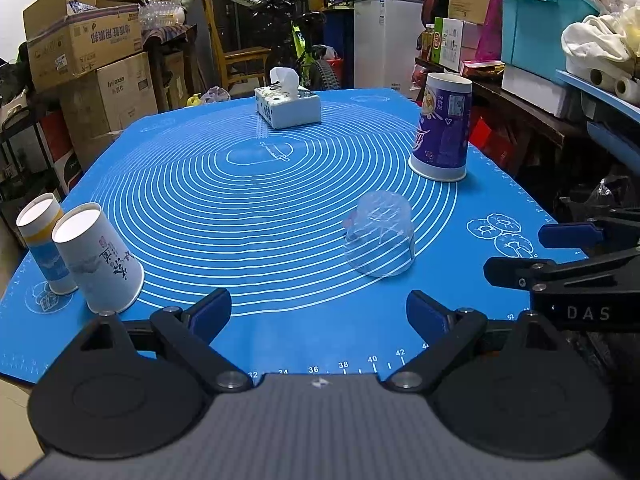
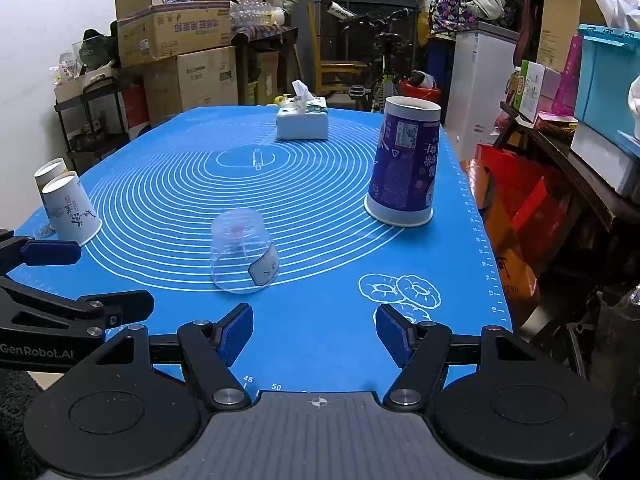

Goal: Flip cup upside down

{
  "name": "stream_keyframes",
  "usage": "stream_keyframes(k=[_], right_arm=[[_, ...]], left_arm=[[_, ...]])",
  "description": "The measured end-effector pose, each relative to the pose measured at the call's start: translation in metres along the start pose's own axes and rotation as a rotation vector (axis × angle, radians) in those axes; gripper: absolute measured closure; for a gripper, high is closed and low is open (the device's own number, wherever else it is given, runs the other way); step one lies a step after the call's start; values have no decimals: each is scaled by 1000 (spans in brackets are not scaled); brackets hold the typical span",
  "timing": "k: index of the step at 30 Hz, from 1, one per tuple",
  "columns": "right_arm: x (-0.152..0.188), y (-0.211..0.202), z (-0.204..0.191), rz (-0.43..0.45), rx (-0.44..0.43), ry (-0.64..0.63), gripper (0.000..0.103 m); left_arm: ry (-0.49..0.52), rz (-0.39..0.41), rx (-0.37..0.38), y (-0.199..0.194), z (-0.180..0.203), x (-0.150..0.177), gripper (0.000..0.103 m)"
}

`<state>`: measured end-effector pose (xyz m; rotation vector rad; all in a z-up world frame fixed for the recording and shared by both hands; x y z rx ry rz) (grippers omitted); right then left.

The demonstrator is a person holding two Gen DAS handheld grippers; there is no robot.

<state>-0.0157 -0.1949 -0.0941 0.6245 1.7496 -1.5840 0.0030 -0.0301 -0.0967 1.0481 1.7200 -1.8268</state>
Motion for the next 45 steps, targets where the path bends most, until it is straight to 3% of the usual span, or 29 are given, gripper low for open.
stream_keyframes(k=[45], right_arm=[[4, 1, 3, -5, 2, 7, 29]], left_arm=[[-3, -8, 2, 2, 0, 3, 9]])
Point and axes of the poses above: each gripper's, at about its wrist camera, not at the fingertips, and y roughly the way its jaws point, z to its right, x to its underside, the point moved 9 cm from there along y, roughly the way its jaws point, and after that the axes turned 2 degrees about -z, right-handed, at the moved point
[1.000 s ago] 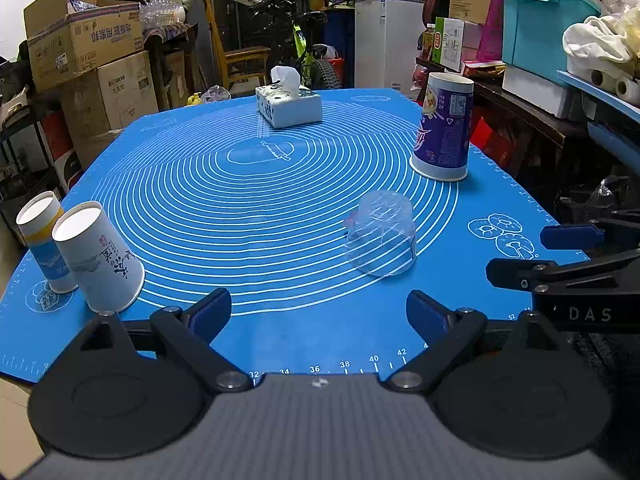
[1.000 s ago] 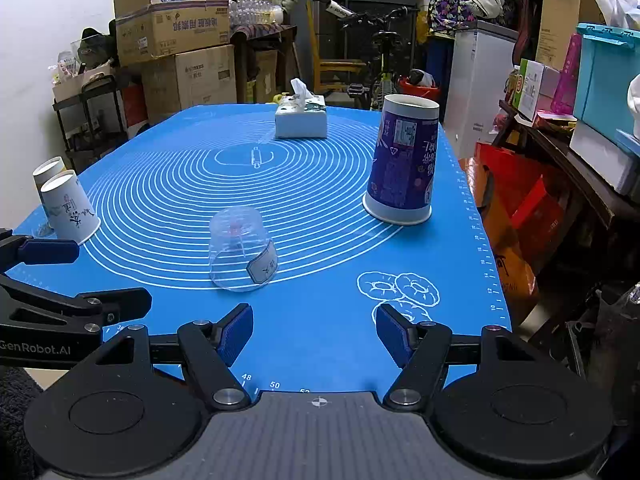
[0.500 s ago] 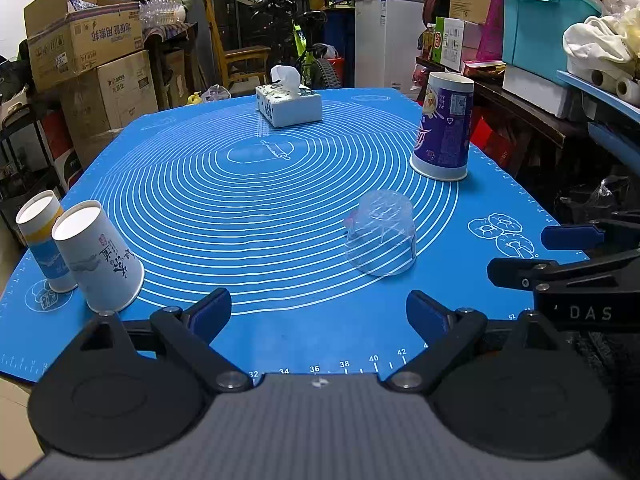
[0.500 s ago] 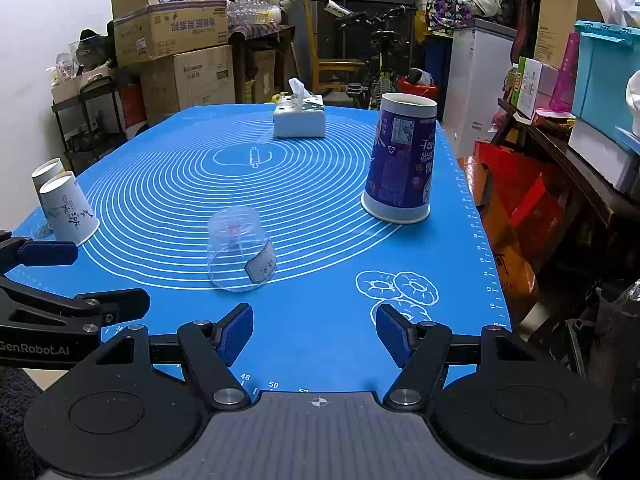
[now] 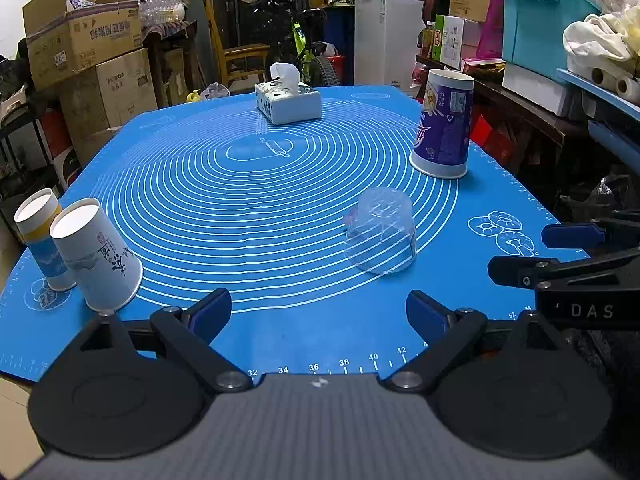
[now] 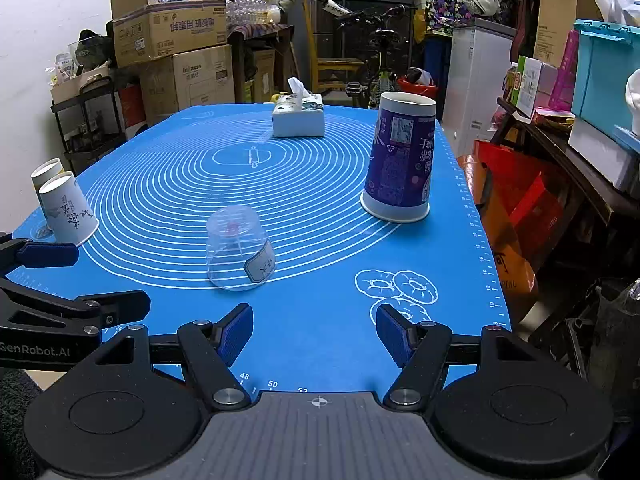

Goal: Flip cup upside down

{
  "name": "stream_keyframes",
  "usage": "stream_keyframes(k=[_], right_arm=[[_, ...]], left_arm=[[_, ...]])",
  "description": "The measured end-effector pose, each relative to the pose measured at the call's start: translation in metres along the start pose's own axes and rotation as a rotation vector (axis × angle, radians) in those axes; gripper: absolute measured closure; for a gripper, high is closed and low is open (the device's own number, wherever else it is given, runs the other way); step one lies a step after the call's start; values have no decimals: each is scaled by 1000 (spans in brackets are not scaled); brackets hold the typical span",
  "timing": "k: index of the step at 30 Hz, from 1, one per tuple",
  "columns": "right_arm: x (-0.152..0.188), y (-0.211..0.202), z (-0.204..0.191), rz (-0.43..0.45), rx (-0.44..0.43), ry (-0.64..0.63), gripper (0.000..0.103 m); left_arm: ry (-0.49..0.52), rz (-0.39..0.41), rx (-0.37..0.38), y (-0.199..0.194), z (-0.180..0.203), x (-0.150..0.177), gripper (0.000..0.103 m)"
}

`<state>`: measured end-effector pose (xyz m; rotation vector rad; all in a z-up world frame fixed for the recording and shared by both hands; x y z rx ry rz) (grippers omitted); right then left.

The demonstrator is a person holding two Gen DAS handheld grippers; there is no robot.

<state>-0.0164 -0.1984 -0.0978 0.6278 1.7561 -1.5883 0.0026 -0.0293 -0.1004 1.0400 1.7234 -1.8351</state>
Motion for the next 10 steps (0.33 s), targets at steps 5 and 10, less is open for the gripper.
stream_keyframes(k=[5, 10], right_arm=[[2, 1, 1, -2, 0, 5, 29], [2, 0, 1, -2, 1, 5, 29]], left_arm=[[-1, 0, 0, 0, 0, 0, 9], [-2, 3, 0, -1, -1, -1, 9]])
Point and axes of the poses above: each gripper's, at about its wrist camera, not at the fingertips, and y roughly the way its jaws point, z to its right, x to its underside, the point moved 9 cm from there along y, roughly the way its jaws point, and after that the axes turned 2 degrees about -z, right-handed, at the moved point
